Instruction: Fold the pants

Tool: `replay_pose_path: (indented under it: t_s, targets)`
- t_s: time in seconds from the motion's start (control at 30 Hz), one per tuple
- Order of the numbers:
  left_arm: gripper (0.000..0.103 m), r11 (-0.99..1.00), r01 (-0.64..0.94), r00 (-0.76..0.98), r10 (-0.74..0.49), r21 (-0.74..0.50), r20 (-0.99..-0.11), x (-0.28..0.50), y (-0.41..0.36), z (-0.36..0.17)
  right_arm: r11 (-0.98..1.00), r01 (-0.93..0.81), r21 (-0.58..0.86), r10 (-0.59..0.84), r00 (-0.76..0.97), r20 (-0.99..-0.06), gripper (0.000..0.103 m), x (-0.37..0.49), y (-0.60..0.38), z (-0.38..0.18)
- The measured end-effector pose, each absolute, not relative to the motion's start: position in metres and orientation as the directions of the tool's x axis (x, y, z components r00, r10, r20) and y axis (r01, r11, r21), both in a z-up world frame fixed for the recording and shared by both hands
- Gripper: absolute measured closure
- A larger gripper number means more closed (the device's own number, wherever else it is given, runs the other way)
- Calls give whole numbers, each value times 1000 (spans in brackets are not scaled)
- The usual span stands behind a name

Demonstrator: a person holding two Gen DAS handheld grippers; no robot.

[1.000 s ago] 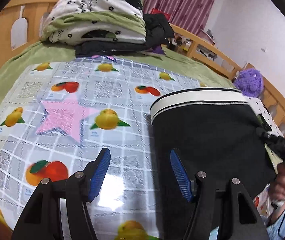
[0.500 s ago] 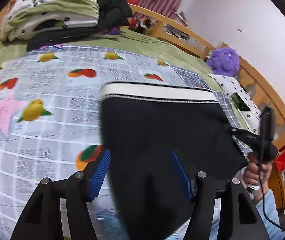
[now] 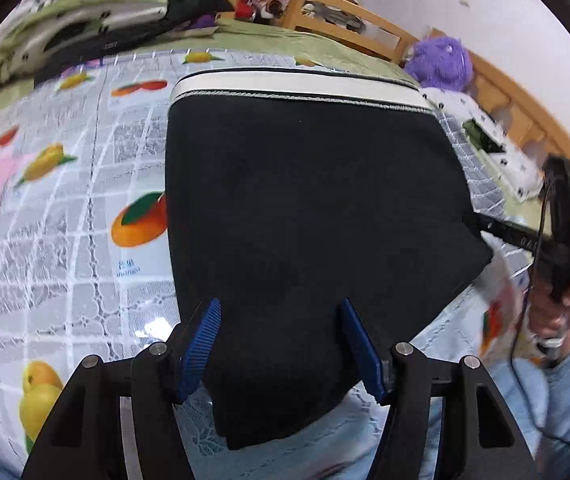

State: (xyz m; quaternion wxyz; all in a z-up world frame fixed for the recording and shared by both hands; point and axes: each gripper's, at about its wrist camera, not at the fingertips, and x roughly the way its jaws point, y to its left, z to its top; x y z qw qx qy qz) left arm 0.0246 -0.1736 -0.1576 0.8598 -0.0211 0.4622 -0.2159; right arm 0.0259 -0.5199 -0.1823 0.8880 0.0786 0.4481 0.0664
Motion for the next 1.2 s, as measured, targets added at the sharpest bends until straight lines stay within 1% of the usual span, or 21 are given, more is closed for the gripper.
replay_pose_path:
  t_s: [0.1,0.17,0.2,0.23,0.3,0.37,0.43,0.47,0.5,0.6,0.7,0.73,0.77,0.83,0.87,0.9,0.97,1.0,1.07,1.17,1.2]
  targets:
    - [42,888,355,464,-440,-293,-769,28,-164,-144,970,-32,243,219,560,-799,73,28,-527,-179]
    - [42,885,334,491,-456,-323,-743,33,-149,-133,970,-34,243,215,590,-778,73,27,-532,-161]
    - [42,891,316,511,-448,-325,-733,37,-142,-130,970,-32,239,207,624,-754,68,26,-534,-153]
    - [41,897,297,526,-440,-327,-728,43,-136,-128,969,-34,245,208,653,-729,58,26,-536,-146]
    - [40,903,248,530,-429,-350,-731,61,-125,-130,955,-45,294,246,676,-694,51,40,-540,-141]
    - [40,890,220,505,-454,-399,-734,80,-118,-137,950,-37,310,252,675,-694,51,60,-540,-145]
    - [40,878,205,483,-476,-433,-735,97,-114,-146,952,-9,306,240,642,-728,49,85,-541,-157]
    - [40,876,198,476,-478,-439,-738,106,-113,-151,949,-1,315,246,627,-739,47,95,-543,-165]
    - [40,874,192,473,-480,-446,-739,114,-114,-157,942,1,335,261,625,-736,41,103,-544,-172]
    - [40,862,175,432,-502,-476,-750,138,-119,-179,930,-24,367,311,586,-749,40,122,-543,-188]
    - [43,809,196,413,-581,-555,-701,149,-124,-191,913,-38,406,357,554,-752,39,129,-546,-194]
    - [50,798,206,403,-597,-567,-694,150,-128,-193,910,-40,412,365,550,-751,39,129,-546,-194]
    - [53,796,206,396,-600,-570,-695,151,-132,-194,908,-40,416,368,547,-752,39,128,-546,-196]
    - [76,785,211,393,-614,-583,-684,153,-136,-193,902,-38,429,383,527,-759,44,129,-544,-196]
    - [80,778,224,388,-623,-587,-679,155,-138,-189,900,-26,436,384,521,-762,45,131,-544,-196]
    - [87,779,234,396,-623,-582,-674,156,-136,-183,895,1,446,382,515,-767,48,132,-545,-195]
    - [91,758,267,401,-649,-595,-647,157,-129,-163,891,26,454,371,537,-758,64,128,-546,-187]
    - [91,743,281,399,-666,-607,-630,157,-124,-155,885,39,464,363,565,-741,78,121,-546,-176]
    - [91,728,315,403,-683,-609,-609,153,-109,-133,845,59,532,395,603,-694,80,111,-541,-156]
    - [92,768,337,470,-639,-545,-609,144,-72,-102,865,53,499,366,613,-700,81,105,-503,-137]
    - [92,786,327,500,-615,-524,-610,141,-52,-92,857,30,514,396,601,-694,82,104,-480,-134]
